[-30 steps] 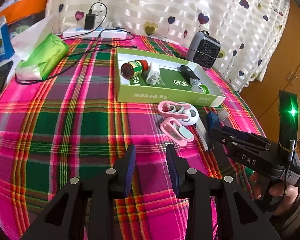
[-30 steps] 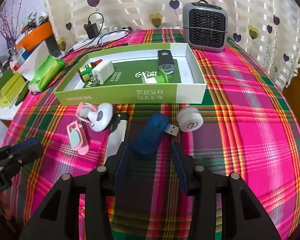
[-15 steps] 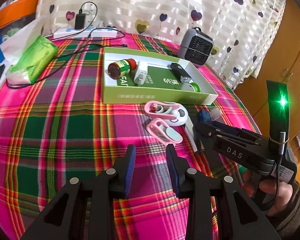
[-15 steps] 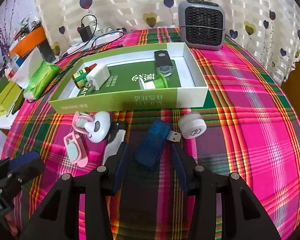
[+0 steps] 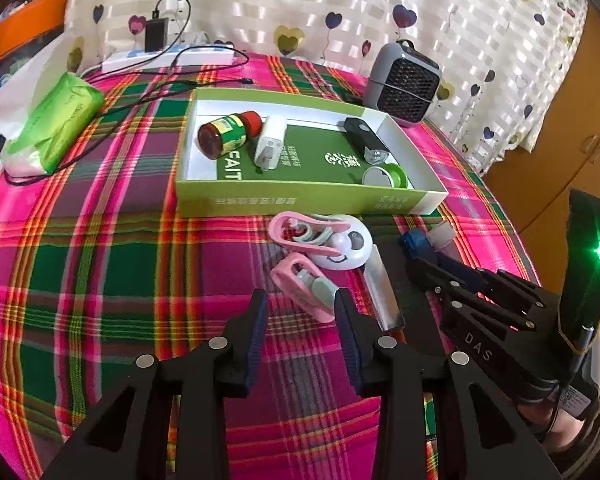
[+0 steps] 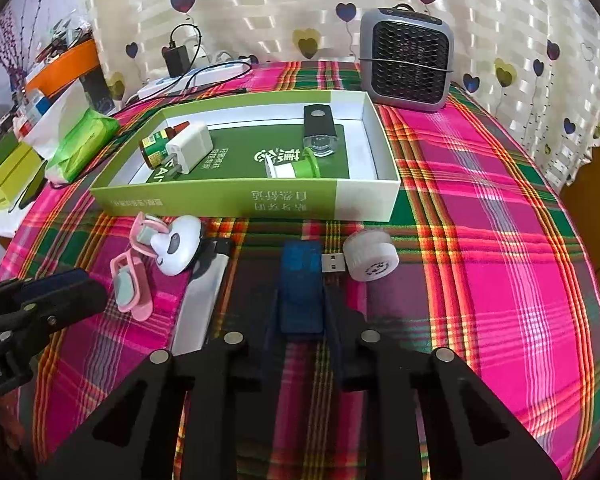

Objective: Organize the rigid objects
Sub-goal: 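Grasp the blue USB stick with the right tool while the left approaches the pink clip, then grasp the pink clip with the left tool while the right holds the USB stick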

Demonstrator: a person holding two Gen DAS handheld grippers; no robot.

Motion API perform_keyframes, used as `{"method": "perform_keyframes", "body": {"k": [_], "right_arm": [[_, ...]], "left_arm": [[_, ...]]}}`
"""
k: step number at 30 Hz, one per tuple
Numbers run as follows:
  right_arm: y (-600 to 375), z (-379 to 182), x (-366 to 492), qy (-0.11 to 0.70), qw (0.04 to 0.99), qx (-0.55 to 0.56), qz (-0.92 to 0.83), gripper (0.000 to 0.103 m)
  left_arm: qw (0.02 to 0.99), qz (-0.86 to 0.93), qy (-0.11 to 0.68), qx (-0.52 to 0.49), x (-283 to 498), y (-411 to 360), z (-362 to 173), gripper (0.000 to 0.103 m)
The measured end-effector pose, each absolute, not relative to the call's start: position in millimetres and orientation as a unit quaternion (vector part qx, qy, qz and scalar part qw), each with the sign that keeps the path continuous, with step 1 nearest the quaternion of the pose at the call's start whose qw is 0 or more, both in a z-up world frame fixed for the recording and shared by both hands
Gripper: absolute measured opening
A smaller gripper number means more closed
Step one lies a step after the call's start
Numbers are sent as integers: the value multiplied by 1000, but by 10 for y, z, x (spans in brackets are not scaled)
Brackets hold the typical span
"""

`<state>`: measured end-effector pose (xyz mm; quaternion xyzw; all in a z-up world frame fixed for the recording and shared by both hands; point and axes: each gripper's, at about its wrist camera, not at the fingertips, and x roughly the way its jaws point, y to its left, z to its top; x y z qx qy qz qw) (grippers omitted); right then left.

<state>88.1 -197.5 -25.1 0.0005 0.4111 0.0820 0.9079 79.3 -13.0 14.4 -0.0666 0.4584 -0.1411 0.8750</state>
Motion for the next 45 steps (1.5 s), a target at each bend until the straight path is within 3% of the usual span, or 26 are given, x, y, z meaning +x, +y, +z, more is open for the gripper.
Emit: {"method": "perform_keyframes", "body": {"k": [25, 45], "right_arm": [[-2024, -254, 876, 411, 905, 2, 112, 23], [-2026, -252, 879, 411, 905, 1, 112, 23]], "left_arm": [[881, -87, 465, 8, 908, -477, 110, 38], [880, -79, 468, -1, 1019, -299, 20, 38]]}}
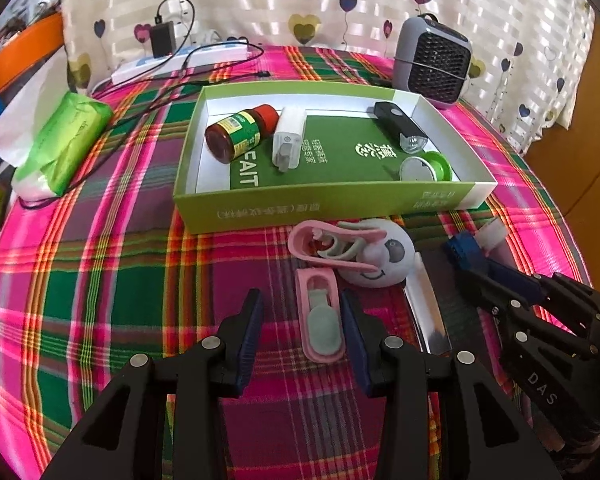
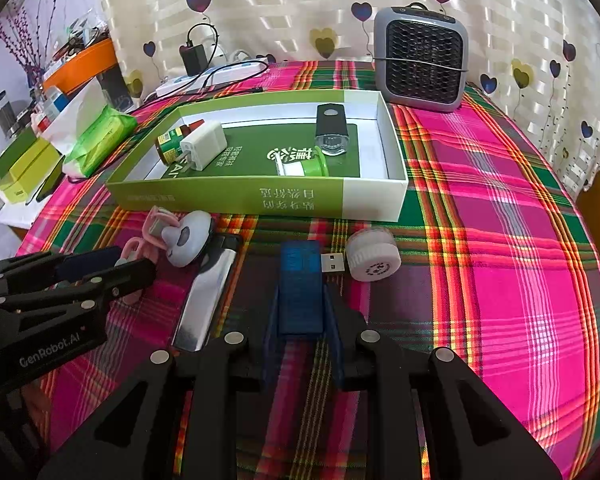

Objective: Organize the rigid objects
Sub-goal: 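Grasp the pink clip with the left tool while the right holds the USB stick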

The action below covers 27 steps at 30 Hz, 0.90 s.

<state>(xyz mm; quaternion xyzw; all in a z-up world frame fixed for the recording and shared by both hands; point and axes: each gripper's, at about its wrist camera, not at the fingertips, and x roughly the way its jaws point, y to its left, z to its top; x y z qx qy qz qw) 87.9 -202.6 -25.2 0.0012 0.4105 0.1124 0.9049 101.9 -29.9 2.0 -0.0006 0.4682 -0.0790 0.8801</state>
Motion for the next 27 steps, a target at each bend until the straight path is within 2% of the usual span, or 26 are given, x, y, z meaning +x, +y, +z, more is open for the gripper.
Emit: {"method": "perform_keyframes", "body": {"k": [13, 15, 23, 27], "right_arm": [[-2028, -254, 891, 411, 904, 10, 115, 23], [-2036, -254, 890, 411, 904, 12, 116, 23], [-2031, -257, 891, 411, 905, 6, 114, 23], [-2029, -255, 891, 411, 905, 5, 114, 23]], "left_arm": [[887, -104, 450, -7, 1016, -232, 4, 37], [888, -99, 449, -4, 1024, -225, 3, 30], [889, -91, 448, -3, 1056, -183, -2, 17], [890, -93, 447, -11, 1059, -154, -6, 17]]}}
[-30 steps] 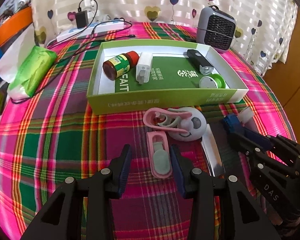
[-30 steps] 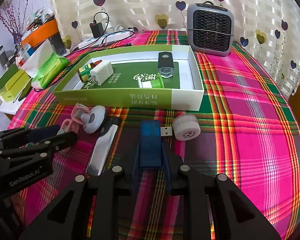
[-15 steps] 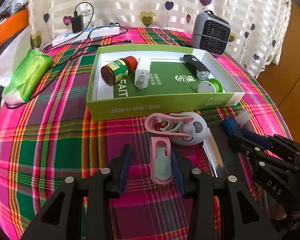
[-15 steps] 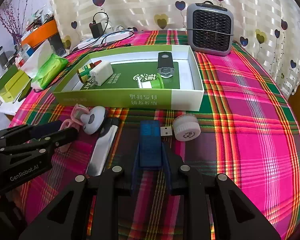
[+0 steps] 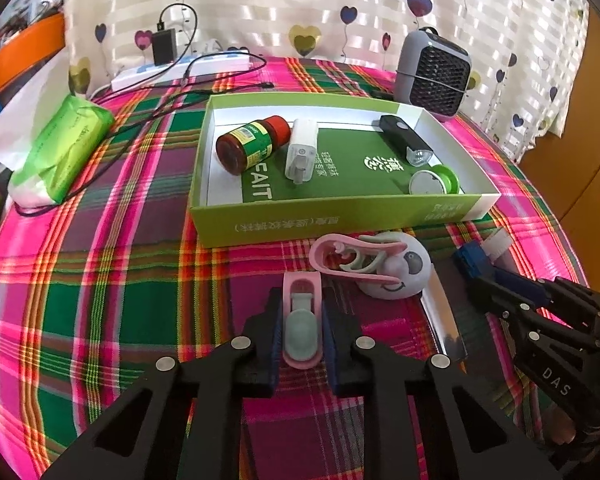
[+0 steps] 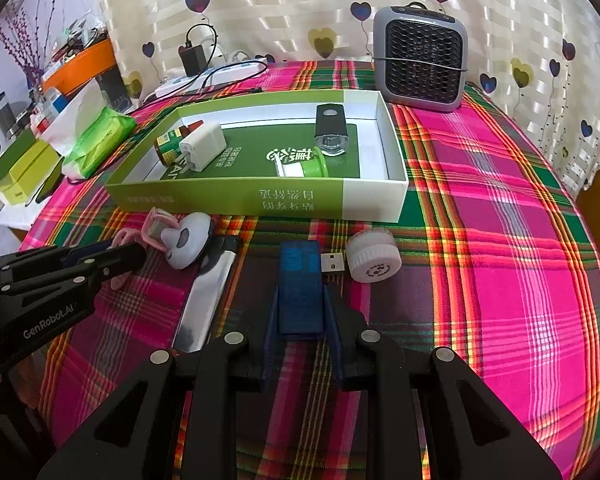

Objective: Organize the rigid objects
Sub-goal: 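Grasp the pink clip with the left tool while the right holds the USB stick, then carry the pink clip and blue USB stick over the green box with both tools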

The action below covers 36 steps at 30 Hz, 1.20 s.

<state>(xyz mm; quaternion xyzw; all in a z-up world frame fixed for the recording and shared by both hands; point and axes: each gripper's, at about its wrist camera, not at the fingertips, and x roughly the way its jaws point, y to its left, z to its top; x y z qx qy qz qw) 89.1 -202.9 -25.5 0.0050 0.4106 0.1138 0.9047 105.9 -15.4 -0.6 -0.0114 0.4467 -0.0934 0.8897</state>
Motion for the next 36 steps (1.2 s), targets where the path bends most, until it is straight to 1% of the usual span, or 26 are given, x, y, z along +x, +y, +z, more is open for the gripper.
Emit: {"method": "perform_keyframes", "body": {"k": [12, 30, 36], "right_arm": [[-2019, -257, 889, 410, 905, -1, 113, 23], [-2016, -255, 885, 408, 906, 2, 115, 23], [-2036, -214, 855, 397, 911, 3, 114, 23]], "left_arm": [[891, -96, 442, -20, 1056, -145, 6, 17], [893, -91, 442, -1, 1023, -192, -3, 17], [894, -95, 439, -1, 989, -207, 11, 17]]}}
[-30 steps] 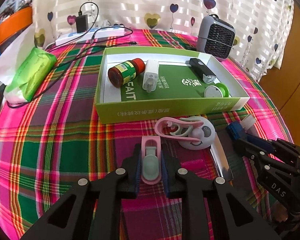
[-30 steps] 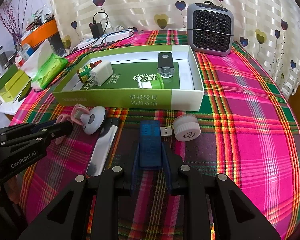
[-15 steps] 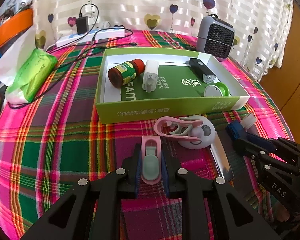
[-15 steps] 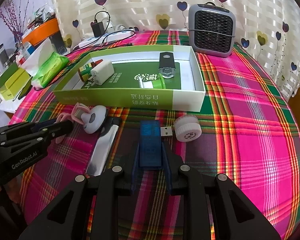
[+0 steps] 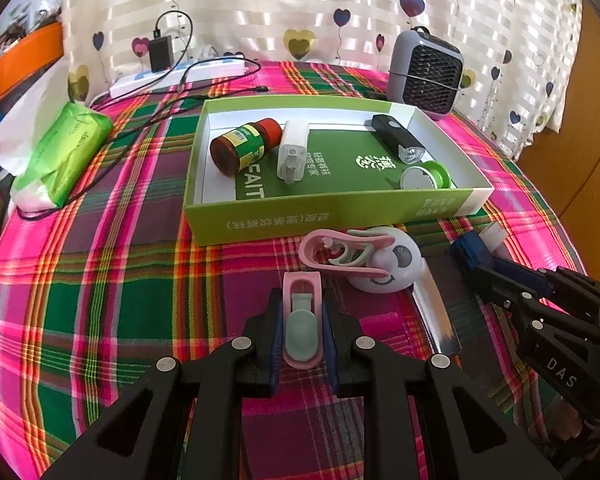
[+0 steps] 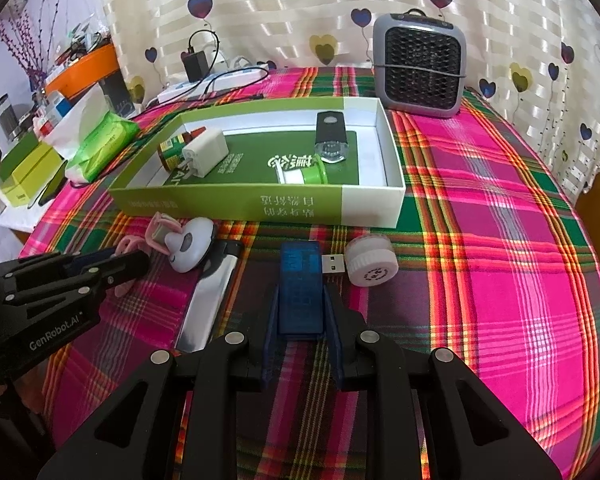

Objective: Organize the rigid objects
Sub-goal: 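Carry the pink clip and blue USB stick over the green box with both tools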

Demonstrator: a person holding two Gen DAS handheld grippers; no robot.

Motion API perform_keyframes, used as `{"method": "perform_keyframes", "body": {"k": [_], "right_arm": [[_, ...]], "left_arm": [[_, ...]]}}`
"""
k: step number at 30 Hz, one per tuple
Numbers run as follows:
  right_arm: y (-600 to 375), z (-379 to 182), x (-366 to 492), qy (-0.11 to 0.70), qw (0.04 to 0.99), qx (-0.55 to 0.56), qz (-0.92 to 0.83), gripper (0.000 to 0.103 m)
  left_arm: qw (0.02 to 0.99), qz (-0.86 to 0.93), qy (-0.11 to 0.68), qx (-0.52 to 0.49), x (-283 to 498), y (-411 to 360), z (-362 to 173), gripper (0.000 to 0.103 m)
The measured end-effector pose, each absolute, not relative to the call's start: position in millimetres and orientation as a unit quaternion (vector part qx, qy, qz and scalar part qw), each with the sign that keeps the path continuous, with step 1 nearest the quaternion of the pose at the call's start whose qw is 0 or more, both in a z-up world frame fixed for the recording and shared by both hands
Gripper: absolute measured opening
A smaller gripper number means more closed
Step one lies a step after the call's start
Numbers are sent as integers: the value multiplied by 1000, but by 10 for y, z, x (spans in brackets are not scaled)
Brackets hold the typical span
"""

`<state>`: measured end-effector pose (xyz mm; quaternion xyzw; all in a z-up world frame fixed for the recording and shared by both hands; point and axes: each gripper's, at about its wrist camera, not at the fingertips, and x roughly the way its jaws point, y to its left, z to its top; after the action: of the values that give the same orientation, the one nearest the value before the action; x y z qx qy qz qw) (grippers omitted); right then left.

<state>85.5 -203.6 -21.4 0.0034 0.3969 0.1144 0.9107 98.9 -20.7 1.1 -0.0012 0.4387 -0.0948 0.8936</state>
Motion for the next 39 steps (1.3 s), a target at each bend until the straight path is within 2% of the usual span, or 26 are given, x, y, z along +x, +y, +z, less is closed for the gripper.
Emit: {"method": "perform_keyframes", "body": {"k": [22, 39], "right_arm": [[-2040, 147, 847, 359, 924, 5, 133, 23], [-1897, 362, 1325, 357, 921, 7, 155, 23]], "left_arm": [[904, -123, 408, -17, 996, -151, 375, 17], [908, -115, 403, -13, 1409, -23, 473, 17]]}}
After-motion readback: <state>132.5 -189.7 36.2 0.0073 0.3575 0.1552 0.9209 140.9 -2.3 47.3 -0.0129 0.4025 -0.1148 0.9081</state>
